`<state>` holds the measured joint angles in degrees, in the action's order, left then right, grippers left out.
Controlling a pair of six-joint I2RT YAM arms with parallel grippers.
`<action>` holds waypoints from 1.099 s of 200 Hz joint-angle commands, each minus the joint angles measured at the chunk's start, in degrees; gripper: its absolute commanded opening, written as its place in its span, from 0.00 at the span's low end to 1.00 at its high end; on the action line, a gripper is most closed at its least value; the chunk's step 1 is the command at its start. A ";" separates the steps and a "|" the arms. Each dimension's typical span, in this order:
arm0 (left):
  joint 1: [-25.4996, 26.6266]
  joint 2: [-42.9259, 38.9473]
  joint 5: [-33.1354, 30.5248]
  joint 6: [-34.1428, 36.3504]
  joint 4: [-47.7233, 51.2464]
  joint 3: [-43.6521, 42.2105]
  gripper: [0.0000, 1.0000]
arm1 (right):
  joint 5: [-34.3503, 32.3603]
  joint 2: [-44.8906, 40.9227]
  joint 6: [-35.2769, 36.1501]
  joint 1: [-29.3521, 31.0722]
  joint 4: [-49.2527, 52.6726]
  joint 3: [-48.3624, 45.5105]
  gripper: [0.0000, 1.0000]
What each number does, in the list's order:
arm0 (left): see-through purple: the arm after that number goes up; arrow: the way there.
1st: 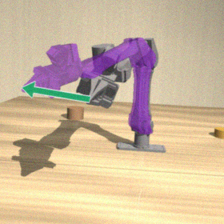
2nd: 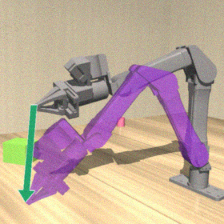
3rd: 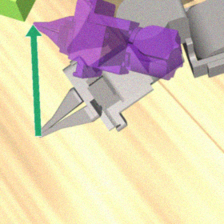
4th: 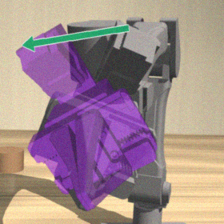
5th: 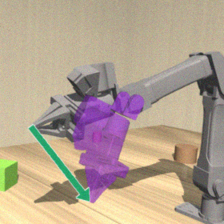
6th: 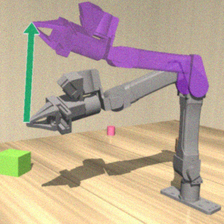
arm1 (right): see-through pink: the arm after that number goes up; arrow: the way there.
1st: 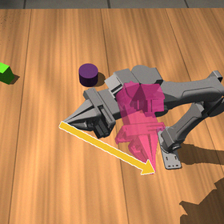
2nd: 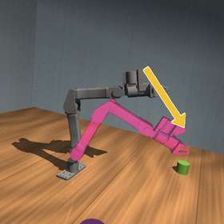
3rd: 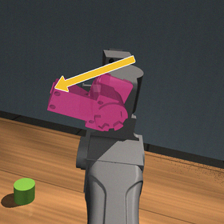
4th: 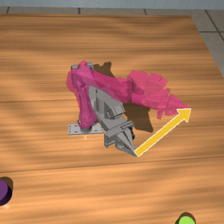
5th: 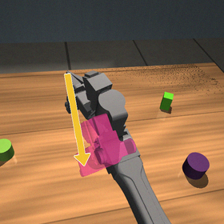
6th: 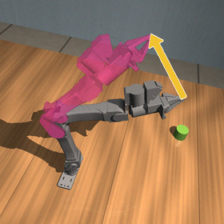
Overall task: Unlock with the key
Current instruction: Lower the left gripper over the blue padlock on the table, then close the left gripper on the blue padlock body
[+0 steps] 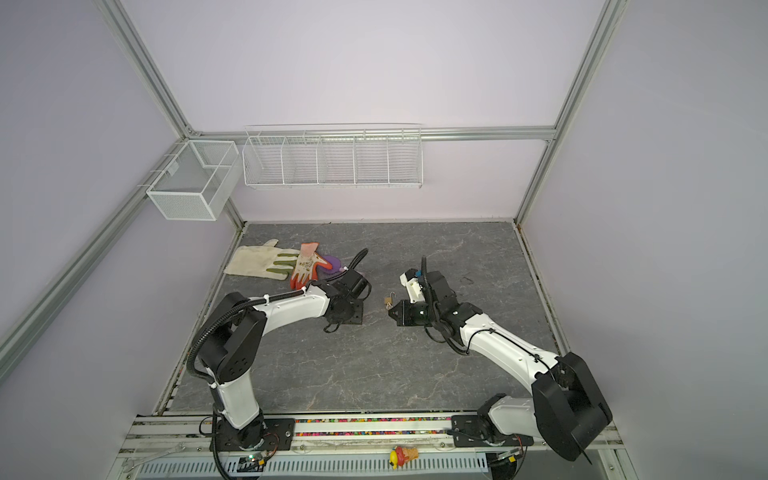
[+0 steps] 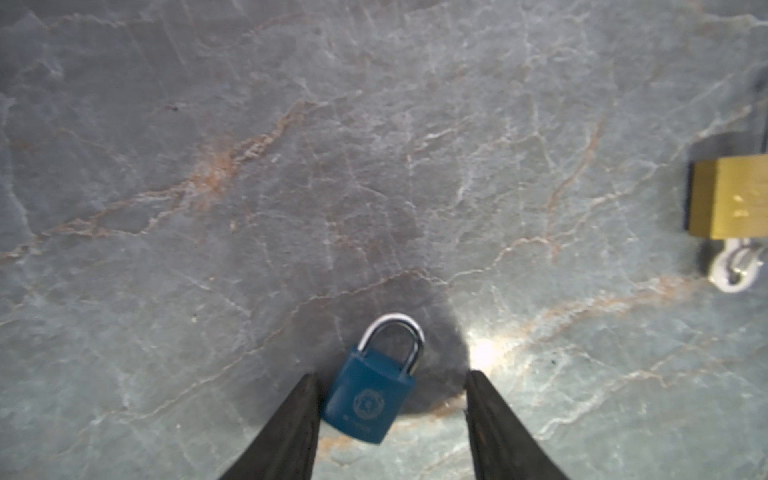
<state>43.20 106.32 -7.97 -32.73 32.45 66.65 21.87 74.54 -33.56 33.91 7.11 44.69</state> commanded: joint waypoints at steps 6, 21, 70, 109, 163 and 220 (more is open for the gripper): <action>1.68 1.46 -2.77 -2.35 2.33 1.15 0.53 | -0.38 0.36 1.26 0.37 0.86 1.07 0.06; 2.11 1.84 -3.77 -3.62 3.21 1.61 0.52 | -0.60 0.15 1.31 0.36 0.91 0.78 0.06; 2.15 2.22 -8.29 -7.61 5.46 2.37 0.47 | -0.20 0.08 1.39 0.32 0.62 0.62 0.06; 2.15 2.64 -7.74 -10.11 3.44 2.59 0.45 | 0.07 0.45 1.57 0.32 0.18 0.58 0.06; 2.24 0.94 -13.07 -12.65 5.88 1.36 0.41 | 0.02 0.34 2.27 0.27 0.71 0.58 0.06; 2.23 0.38 -10.96 -13.18 5.96 0.02 0.41 | 0.45 1.56 1.83 0.21 -0.26 0.81 0.06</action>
<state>45.30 107.35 -18.85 -44.45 36.67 67.26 21.91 75.20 -32.51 33.91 7.46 44.71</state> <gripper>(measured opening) 0.407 0.064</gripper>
